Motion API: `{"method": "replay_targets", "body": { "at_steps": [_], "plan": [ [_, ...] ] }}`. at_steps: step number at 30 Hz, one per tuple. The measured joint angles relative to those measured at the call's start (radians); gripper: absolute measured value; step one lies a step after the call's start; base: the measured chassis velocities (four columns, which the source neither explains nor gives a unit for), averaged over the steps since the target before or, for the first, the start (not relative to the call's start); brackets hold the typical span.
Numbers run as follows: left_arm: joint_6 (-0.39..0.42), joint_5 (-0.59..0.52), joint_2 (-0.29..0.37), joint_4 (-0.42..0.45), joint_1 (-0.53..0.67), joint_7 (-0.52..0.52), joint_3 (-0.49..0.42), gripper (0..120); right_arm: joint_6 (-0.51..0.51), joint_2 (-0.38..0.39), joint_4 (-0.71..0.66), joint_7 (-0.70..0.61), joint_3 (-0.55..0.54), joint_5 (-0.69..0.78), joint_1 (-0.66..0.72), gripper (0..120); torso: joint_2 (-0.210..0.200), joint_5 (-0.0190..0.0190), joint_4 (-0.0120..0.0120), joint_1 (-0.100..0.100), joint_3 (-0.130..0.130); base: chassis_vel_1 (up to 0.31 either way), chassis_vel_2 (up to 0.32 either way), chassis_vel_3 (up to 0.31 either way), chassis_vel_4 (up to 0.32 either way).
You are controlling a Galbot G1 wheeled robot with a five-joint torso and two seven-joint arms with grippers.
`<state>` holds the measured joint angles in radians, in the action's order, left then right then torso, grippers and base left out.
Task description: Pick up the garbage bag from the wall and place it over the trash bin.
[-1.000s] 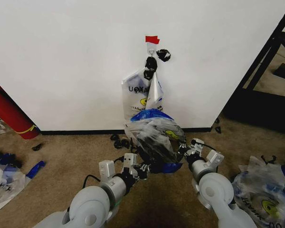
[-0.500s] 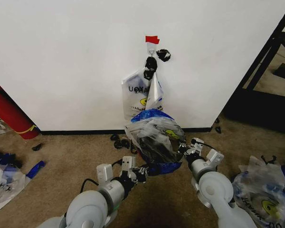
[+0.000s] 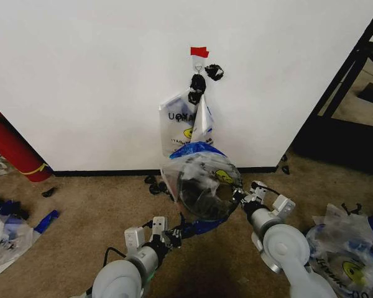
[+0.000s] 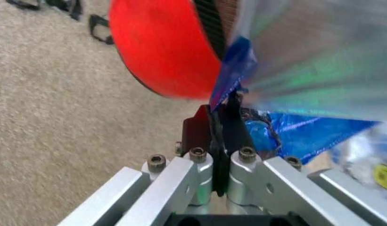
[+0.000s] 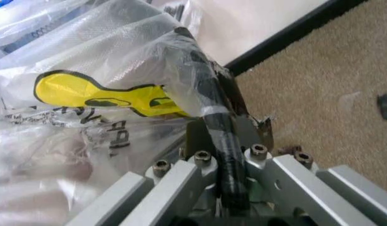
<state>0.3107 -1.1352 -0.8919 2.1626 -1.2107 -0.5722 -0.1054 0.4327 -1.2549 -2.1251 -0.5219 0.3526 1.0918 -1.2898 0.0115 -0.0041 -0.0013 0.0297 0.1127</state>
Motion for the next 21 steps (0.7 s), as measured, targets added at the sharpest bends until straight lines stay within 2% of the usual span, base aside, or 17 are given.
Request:
{"method": "replay_targets", "body": {
  "at_steps": [4, 12, 16, 18, 21],
  "plan": [
    [-0.009, 0.029, -0.029, -0.070, 0.023, 0.019, -0.003, 0, 0.005, 0.010, -0.008, 0.004, 0.006, 0.009, -0.024, 0, 0.000, 0.0001, 0.0001, 0.000, 0.000, 0.000, 0.000, 0.000, 0.000],
    [-0.033, 0.087, -0.061, -0.144, 0.031, 0.039, -0.002, 0, 0.005, 0.013, -0.021, 0.014, 0.010, 0.018, -0.039, 0, 0.000, 0.0000, 0.0001, 0.000, 0.000, 0.000, 0.000, 0.000, 0.000],
    [-0.024, 0.089, -0.054, -0.129, 0.016, 0.034, 0.005, 0, 0.004, 0.010, -0.022, 0.018, 0.006, 0.015, -0.040, 0, 0.000, 0.0000, 0.0002, 0.000, 0.000, 0.000, 0.000, 0.000, 0.000],
    [0.000, 0.089, -0.036, -0.097, 0.001, 0.024, 0.011, 8, -0.001, 0.009, -0.017, 0.018, 0.007, 0.010, -0.036, 0, 0.000, 0.0001, 0.0002, 0.000, 0.000, 0.000, 0.000, 0.000, 0.000],
    [0.010, 0.089, -0.022, -0.073, -0.010, 0.021, 0.014, 13, -0.006, 0.008, -0.013, 0.019, 0.008, 0.007, -0.031, 0, 0.000, 0.0003, 0.0003, 0.000, 0.000, 0.000, 0.000, 0.000, 0.000]
  ]
}}
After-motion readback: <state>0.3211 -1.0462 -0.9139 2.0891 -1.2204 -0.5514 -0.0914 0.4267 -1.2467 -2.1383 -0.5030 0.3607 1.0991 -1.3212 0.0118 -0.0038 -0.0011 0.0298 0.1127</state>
